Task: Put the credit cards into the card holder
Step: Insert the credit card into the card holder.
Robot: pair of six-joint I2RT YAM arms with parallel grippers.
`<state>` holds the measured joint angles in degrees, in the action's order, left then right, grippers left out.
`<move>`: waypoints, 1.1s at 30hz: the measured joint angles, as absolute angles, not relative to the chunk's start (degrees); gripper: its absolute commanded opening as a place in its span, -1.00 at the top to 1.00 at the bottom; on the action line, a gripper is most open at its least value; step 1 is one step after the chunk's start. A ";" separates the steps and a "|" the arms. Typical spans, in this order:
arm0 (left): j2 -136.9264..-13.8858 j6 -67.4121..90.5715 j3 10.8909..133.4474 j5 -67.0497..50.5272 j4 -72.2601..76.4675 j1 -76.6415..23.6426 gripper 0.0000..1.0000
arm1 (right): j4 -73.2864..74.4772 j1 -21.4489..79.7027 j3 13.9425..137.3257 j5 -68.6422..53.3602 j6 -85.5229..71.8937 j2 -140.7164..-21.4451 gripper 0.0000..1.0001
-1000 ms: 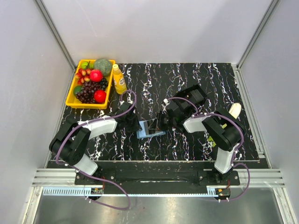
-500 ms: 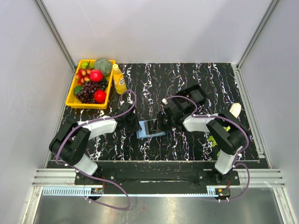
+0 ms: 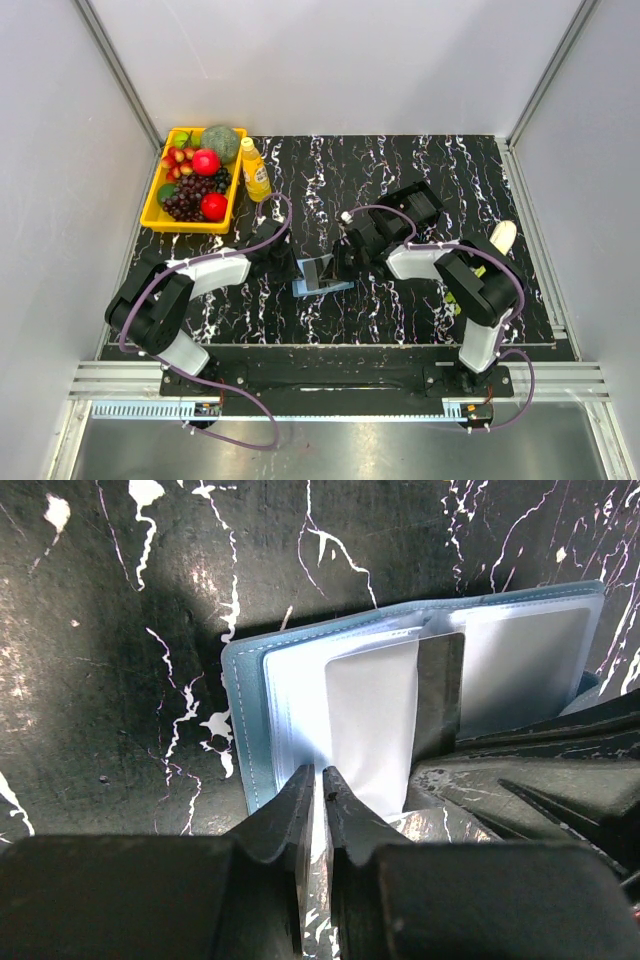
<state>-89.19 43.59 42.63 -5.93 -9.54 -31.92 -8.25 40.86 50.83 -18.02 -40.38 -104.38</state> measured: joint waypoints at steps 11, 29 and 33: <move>-89.17 43.62 42.63 -5.74 -9.67 -31.92 0.72 | -8.16 41.69 52.84 -18.96 -41.01 -106.26 0.44; -86.06 44.34 39.94 -2.09 -10.39 -31.55 0.68 | -7.07 42.76 51.72 -14.41 -39.86 -103.42 0.20; -86.15 44.29 39.88 -2.17 -10.39 -31.35 0.70 | -7.16 42.76 51.72 -14.59 -39.83 -103.39 0.21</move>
<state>-86.15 44.29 39.88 -2.17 -10.39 -31.35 -7.16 42.76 51.72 -14.59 -39.83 -103.39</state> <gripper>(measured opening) 0.154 0.398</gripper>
